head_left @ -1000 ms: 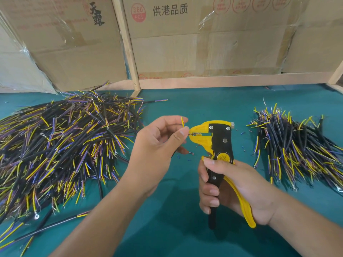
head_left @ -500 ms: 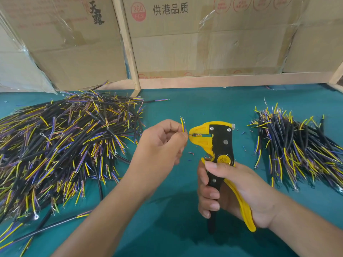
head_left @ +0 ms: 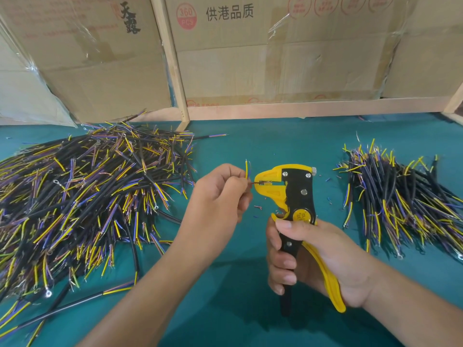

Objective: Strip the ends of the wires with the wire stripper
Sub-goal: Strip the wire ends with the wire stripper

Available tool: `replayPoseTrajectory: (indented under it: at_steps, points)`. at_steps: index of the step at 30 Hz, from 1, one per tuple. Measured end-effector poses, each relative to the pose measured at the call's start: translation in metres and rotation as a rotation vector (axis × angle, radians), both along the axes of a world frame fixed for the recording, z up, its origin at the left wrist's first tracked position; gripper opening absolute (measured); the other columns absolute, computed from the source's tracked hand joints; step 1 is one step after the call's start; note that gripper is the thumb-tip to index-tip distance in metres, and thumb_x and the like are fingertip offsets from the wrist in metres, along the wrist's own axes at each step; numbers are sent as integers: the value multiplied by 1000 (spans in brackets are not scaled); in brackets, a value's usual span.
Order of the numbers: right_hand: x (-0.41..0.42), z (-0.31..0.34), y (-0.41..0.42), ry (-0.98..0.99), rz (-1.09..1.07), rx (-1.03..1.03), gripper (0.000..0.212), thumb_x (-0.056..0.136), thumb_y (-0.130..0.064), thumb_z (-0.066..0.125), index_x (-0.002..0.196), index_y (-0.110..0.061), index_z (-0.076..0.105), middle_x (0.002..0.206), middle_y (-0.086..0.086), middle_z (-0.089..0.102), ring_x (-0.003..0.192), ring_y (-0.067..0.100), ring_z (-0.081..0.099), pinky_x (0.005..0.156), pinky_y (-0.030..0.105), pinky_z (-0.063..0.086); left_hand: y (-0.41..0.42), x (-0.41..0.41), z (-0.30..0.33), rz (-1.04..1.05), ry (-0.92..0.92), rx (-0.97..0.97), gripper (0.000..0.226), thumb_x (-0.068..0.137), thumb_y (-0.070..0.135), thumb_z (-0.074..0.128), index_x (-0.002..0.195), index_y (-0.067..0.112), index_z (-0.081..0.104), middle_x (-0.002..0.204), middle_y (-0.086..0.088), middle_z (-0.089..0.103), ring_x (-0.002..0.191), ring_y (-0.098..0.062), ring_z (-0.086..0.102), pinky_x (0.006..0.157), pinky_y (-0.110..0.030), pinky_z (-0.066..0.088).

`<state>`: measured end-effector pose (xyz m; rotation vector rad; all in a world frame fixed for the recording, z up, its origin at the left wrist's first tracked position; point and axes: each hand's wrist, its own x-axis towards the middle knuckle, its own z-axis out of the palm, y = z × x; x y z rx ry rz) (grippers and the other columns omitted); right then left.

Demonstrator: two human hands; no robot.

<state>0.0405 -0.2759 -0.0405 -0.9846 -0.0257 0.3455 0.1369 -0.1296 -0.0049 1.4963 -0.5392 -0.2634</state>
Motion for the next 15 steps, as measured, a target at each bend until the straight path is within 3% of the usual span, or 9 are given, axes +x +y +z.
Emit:
replayPoseTrajectory:
  at_steps: [7,15]
  points:
    - [0,-1,-1,-15,10,0,38,79,-37,82,78,-7,59,61,8,39,52,24,45,63,41,49,3,2,0,-10,-109,30,21,86,25,52,65,26,54,55,4,44,46,-12,29,44,-21,26]
    - [0,-3,-3,-55,43,17,36,82,-35,80,83,-6,59,66,10,44,59,27,50,69,46,50,7,4,1,-10,-180,47,14,87,26,55,75,18,56,59,4,45,50,-10,30,46,-22,27]
